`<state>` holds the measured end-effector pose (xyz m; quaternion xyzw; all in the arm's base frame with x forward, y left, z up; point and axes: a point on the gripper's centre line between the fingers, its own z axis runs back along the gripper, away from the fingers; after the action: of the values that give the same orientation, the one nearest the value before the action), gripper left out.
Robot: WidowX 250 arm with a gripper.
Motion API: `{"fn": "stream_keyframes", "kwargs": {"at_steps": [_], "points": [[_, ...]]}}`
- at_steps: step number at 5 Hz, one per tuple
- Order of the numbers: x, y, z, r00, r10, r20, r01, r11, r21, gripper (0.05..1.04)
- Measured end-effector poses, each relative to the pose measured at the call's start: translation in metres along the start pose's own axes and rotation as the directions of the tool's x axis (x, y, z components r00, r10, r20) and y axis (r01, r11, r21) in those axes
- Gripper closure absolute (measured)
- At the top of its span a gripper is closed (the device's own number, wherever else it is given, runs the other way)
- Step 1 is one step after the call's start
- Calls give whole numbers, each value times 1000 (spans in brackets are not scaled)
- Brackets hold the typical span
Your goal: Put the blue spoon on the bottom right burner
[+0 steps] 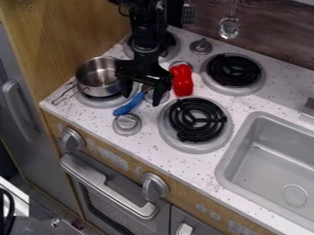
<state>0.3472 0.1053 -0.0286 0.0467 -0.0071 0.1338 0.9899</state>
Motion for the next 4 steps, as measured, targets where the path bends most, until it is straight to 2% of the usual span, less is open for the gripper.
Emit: {"fn": "stream_keyframes", "kwargs": {"at_steps": [2,3,4], "points": [[17,22,-13,1000,14,-22,-13,999,34,83],[9,27,-24,997,27,-73,-25,999,33,84],[3,28,-26,995,21,-94,-17,999,45,84]]}}
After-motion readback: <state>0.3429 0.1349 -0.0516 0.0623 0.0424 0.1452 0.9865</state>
